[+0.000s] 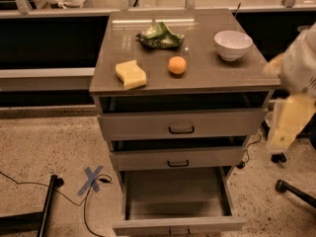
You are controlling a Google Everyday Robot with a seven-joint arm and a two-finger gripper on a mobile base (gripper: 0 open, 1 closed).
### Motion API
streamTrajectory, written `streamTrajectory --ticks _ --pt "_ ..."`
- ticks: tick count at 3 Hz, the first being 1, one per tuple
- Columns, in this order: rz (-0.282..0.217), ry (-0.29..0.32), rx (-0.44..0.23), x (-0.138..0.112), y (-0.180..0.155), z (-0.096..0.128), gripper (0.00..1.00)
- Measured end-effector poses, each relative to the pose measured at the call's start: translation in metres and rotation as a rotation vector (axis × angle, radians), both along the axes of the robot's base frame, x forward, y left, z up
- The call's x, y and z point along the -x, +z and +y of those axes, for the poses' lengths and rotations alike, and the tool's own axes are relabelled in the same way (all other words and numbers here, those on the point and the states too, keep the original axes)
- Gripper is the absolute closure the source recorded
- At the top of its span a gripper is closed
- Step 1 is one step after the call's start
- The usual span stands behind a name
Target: Close bottom drawer
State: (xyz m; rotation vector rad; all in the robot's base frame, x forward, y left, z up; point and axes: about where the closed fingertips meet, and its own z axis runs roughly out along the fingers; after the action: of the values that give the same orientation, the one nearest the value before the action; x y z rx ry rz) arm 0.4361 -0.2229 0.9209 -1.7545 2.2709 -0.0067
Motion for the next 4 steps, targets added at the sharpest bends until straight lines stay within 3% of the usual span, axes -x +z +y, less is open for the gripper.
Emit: streamTrajectory --ticks 1,2,3,4 --pt "0.172 0.025 -0.05 0.02 -0.111 -0.008 0.0" --pt "0.259 0.029 -0.043 0.042 -0.146 -0.009 0.0" --pt "0.28 0.015 -0.038 0.036 -0.158 -0.012 0.0" --pt "0.349 0.006 -0.095 0.055 -0.228 -0.02 0.0"
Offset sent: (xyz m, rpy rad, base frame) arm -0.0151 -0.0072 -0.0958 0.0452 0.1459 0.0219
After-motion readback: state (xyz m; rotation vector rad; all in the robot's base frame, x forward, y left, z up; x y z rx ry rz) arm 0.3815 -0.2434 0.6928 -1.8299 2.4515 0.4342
